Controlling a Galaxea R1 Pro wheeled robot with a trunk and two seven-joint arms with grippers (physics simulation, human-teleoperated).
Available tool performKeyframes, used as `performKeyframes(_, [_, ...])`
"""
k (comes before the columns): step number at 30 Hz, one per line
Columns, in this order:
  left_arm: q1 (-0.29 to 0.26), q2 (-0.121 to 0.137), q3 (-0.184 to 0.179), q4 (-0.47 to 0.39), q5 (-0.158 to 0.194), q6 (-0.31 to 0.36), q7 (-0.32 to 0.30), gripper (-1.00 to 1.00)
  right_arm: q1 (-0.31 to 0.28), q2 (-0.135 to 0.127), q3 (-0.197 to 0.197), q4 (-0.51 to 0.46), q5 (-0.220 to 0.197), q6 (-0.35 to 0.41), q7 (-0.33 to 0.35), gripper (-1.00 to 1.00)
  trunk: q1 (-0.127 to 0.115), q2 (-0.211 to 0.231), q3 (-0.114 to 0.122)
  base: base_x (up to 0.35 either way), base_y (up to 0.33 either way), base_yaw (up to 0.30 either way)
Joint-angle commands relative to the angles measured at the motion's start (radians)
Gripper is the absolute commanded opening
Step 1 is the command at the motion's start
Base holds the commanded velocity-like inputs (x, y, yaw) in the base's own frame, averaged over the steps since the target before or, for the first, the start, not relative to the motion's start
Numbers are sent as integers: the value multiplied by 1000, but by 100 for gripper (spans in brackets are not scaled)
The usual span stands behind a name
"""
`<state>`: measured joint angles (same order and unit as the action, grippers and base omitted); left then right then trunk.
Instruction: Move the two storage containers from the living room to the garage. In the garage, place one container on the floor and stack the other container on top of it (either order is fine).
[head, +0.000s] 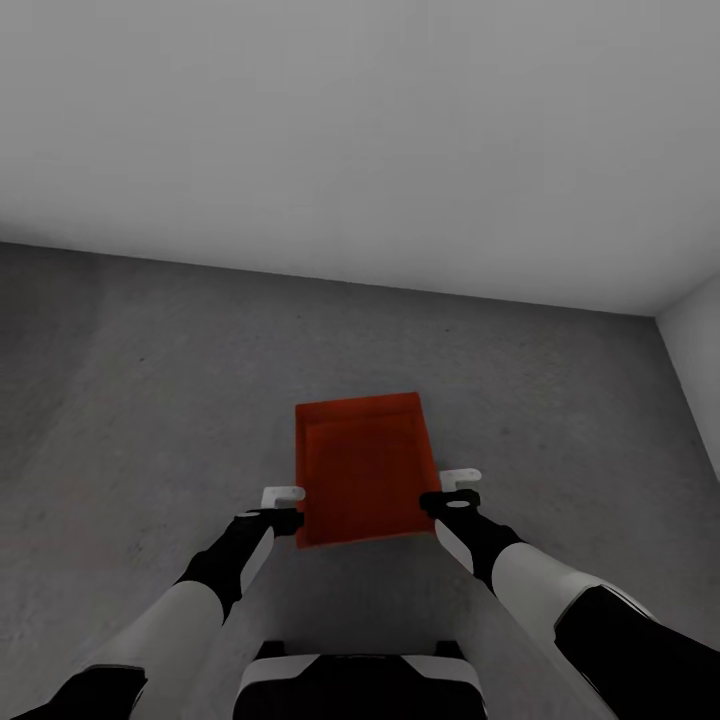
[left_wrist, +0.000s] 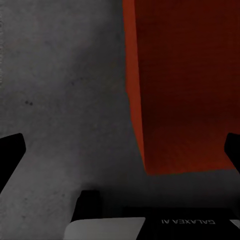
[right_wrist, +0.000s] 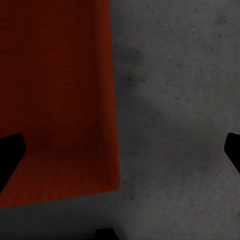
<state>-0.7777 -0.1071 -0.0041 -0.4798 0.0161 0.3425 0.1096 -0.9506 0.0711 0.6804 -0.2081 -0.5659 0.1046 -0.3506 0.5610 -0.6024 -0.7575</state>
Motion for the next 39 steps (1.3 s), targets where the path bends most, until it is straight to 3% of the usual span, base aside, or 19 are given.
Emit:
performKeyframes(1, [0, 0, -1, -2, 2, 6, 4, 100, 0, -1, 8, -2, -4, 7, -7, 100, -4, 6, 2, 0, 0, 0])
performKeyframes(8, [0, 0, -1, -2, 2, 6, 4, 100, 0, -1, 8, -2, -5, 7, -7, 100, -30, 55, 24, 0, 0, 0])
performKeyframes(19, [0, 0, -1, -8, 1, 6, -5, 100, 0, -1, 8, -2, -5, 7, -7, 100, -30, 55, 24, -9, 0, 0])
performKeyframes(39, [0, 0, -1, -6, 1, 5, -7, 100, 0, -1, 8, -2, -5, 7, -7, 100, -30, 55, 24, -298, 0, 0])
